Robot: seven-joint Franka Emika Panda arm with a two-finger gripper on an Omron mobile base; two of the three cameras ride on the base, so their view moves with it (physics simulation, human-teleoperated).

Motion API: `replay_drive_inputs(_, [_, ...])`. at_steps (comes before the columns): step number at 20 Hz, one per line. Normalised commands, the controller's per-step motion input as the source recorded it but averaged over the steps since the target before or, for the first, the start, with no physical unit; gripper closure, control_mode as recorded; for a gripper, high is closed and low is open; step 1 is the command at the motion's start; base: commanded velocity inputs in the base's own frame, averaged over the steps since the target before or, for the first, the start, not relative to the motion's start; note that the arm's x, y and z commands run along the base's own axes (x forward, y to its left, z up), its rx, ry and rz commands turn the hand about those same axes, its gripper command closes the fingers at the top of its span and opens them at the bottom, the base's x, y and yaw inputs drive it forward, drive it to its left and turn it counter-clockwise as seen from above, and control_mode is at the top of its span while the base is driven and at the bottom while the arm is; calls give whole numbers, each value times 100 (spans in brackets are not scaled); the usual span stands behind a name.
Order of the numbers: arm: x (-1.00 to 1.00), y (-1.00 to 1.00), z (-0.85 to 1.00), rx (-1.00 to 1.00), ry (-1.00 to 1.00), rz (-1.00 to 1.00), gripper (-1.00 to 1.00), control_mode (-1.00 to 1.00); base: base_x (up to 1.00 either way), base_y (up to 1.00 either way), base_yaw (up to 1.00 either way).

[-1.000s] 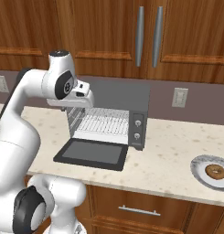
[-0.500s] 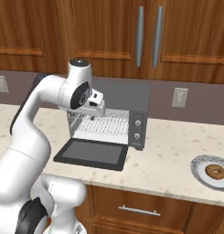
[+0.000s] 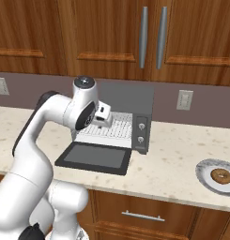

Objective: Pick up the bagel from the plate, place it on the toaster oven rack, close the door, and set the timer.

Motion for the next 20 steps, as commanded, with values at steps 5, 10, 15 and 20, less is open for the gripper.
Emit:
replay_drive_inputs(5, [17,0,-33,1,-5,0,-100,-100,0,0,0])
replay_drive_inputs(10, [8,-1,-24,7,-9,0,-100,-100,0,0,0])
replay_drive_inputs(15, [14,-7,-8,21,-7,0,-100,-100,0,0,0])
replay_drive_inputs(20, [22,-3,-4,31,0,-4,-100,-100,0,0,0])
